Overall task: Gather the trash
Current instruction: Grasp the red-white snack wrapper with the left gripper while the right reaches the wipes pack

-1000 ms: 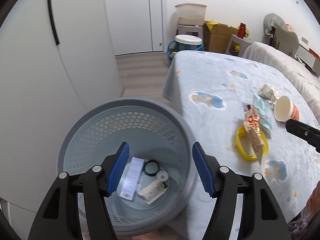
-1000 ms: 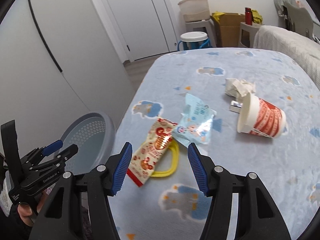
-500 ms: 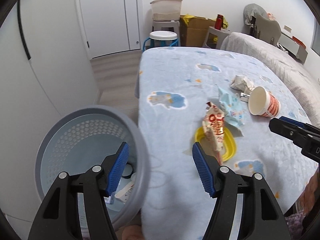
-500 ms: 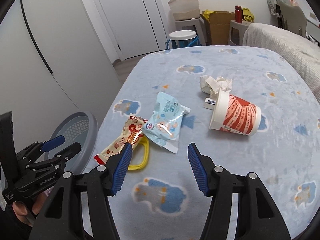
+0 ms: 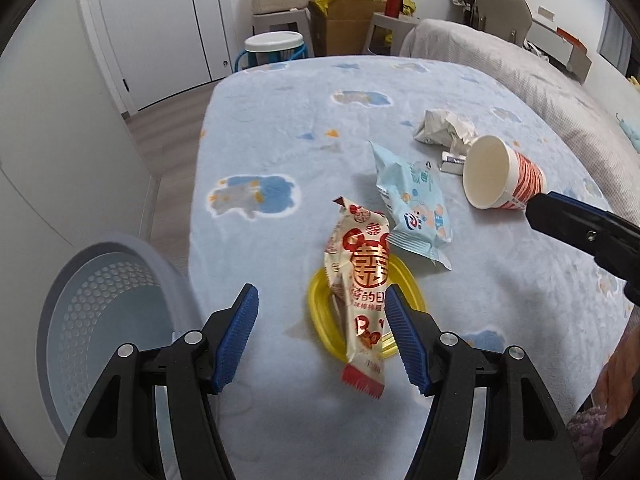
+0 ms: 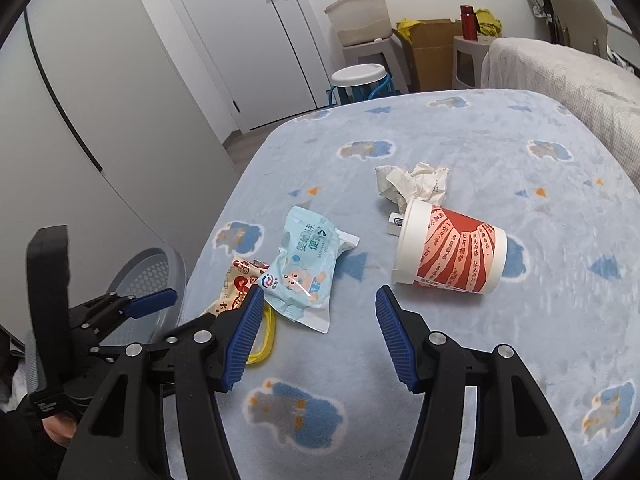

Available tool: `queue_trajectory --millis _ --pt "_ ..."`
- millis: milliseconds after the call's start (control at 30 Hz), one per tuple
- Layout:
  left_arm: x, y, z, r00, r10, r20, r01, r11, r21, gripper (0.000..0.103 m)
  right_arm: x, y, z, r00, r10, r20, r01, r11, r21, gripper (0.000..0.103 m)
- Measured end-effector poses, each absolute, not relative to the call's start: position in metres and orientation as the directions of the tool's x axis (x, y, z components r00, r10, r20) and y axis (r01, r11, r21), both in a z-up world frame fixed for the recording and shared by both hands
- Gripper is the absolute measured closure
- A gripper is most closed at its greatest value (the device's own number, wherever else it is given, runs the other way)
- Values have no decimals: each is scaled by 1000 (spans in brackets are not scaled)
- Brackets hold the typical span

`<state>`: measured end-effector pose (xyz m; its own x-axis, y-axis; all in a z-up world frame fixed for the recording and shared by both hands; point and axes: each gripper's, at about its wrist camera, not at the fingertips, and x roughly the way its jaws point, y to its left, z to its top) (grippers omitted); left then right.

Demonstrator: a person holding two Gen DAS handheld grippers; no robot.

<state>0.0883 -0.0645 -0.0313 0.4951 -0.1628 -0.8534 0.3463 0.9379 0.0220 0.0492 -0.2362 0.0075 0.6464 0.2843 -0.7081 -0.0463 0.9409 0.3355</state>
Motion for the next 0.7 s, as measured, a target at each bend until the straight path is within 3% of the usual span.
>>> queue_trajectory --millis 433,600,700 --pt "100 -79 -54 473 -142 -870 359 932 43 40 51 -236 -2 627 305 -717 -61 936 345 46" --pt "100 -81 -58 463 -140 -875 368 929 46 67 51 -234 -3 627 304 -718 -64 938 341 46" --pt "99 -79 -57 465 -144 -874 365 930 41 72 52 -232 -4 624 301 -721 -63 939 338 46"
